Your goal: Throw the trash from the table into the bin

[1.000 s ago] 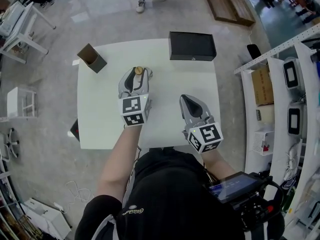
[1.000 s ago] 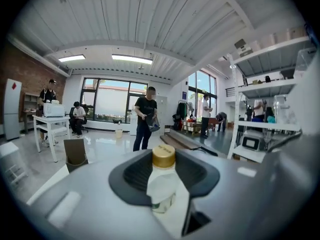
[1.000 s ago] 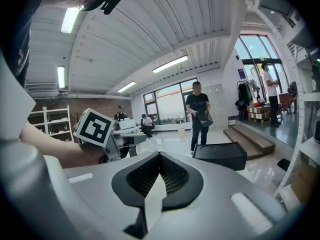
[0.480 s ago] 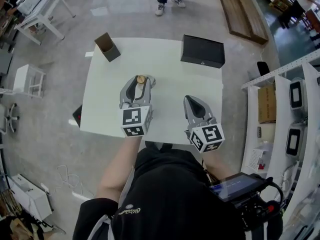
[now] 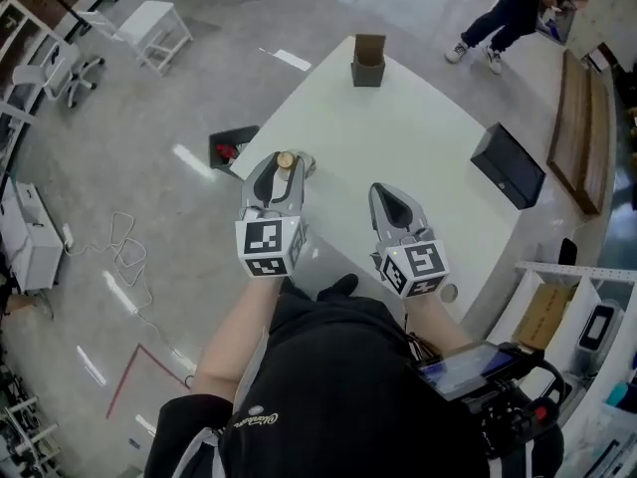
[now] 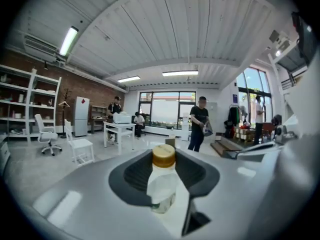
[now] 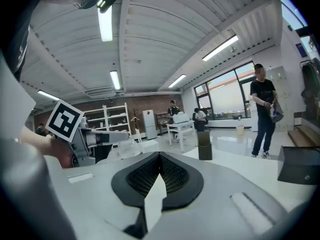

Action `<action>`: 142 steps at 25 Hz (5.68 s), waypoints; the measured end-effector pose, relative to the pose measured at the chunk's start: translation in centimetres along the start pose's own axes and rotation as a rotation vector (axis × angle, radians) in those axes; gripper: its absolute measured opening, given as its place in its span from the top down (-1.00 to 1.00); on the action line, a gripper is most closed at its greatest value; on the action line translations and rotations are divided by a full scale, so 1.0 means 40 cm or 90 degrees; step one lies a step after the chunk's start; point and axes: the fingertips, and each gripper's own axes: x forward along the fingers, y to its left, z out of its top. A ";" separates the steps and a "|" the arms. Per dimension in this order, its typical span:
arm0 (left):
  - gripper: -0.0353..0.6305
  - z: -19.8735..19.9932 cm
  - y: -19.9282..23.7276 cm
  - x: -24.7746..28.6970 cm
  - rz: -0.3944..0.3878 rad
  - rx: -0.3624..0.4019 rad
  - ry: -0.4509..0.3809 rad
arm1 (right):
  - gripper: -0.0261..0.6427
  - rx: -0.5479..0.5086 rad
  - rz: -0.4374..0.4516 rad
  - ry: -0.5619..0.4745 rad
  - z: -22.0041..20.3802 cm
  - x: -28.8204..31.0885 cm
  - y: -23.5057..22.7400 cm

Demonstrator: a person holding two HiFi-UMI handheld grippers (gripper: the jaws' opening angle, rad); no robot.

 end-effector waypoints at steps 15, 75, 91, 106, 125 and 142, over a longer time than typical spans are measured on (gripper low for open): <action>0.48 -0.040 0.646 -0.344 0.149 -0.031 -0.014 | 0.92 -0.068 0.117 0.016 0.021 0.310 0.592; 0.48 -0.537 1.268 0.581 0.224 -0.095 0.176 | 0.92 0.039 0.069 0.125 -0.095 1.149 0.452; 0.30 -0.521 1.243 0.590 0.177 -0.098 0.152 | 0.92 0.034 0.084 0.121 -0.095 1.204 0.497; 0.87 -0.293 1.189 0.424 0.157 -0.091 0.065 | 0.92 -0.002 0.092 0.069 0.010 1.187 0.538; 0.87 0.189 1.058 0.161 0.162 -0.001 -0.058 | 0.92 -0.049 0.156 -0.088 0.342 1.073 0.663; 0.87 0.250 0.986 0.115 0.148 0.010 -0.089 | 0.92 -0.079 0.172 -0.122 0.399 1.001 0.692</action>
